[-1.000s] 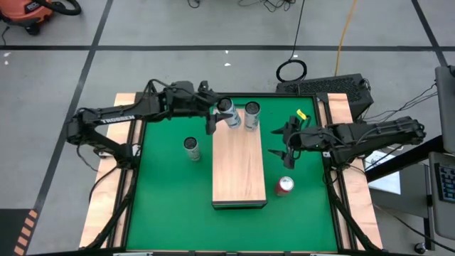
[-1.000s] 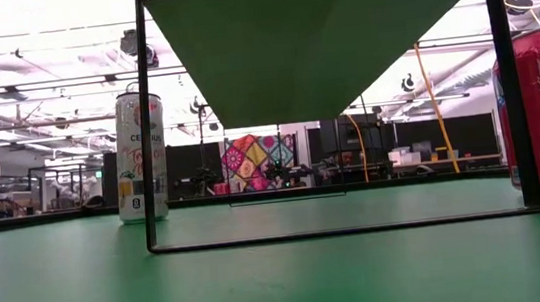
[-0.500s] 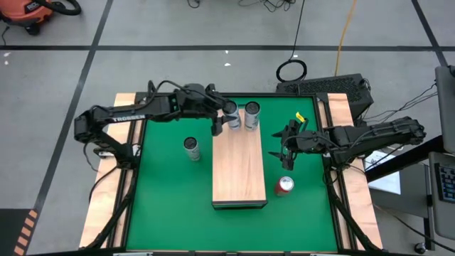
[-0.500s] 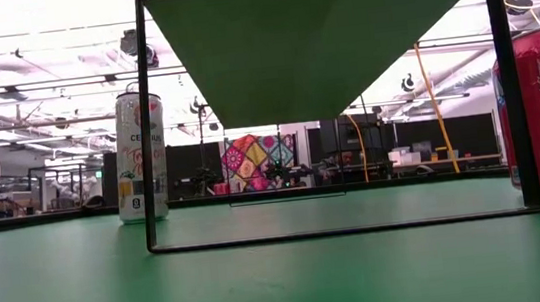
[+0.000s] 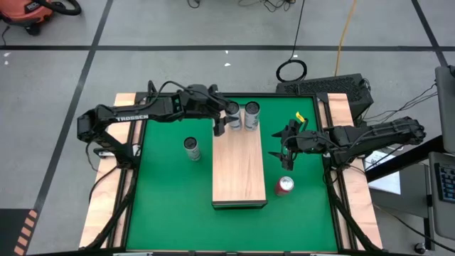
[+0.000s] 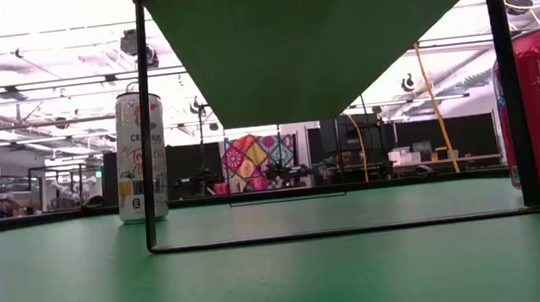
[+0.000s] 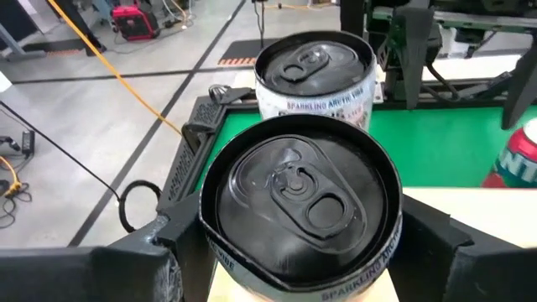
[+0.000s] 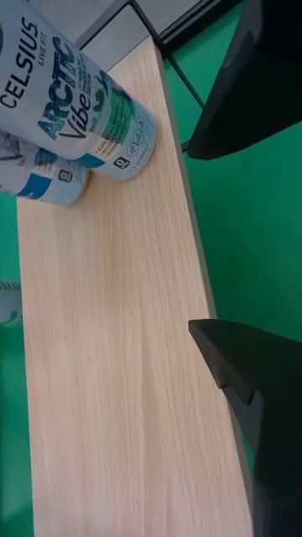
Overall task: Place canned beverage on shelf
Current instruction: Put the white-blue soda can on the shelf
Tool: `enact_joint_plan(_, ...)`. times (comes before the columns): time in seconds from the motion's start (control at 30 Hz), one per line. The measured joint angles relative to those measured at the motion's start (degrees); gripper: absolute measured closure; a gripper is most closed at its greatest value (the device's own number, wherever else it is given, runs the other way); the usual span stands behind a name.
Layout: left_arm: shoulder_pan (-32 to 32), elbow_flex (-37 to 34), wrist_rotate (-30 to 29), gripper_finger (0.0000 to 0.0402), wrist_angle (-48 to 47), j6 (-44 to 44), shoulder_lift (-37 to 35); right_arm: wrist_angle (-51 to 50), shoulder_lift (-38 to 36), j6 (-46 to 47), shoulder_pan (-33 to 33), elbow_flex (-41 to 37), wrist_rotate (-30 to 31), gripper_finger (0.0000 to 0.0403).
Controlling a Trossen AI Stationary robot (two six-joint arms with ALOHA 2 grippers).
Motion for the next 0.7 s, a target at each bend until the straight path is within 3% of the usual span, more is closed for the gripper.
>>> enact_joint_plan(0.27, 0.00, 0.00, -0.02, 0.0137, 0.33, -0.06, 0.08, -0.07, 0.00, -0.04, -0.01, 0.00, -0.02, 0.0090)
enact_joint_plan(0.53, 0.00, -0.09, 0.04, 0.0080, 1.55, -0.08, 0.45, -0.09, 0.00, -0.20, 0.00, 0.00, -0.02, 0.0090)
enact_joint_plan(0.7, -0.02, -0.09, 0.14, 0.0074, 2.68, -0.06, 0.45, -0.11, 0.02, -0.22, 0.01, 0.00, -0.02, 0.0090)
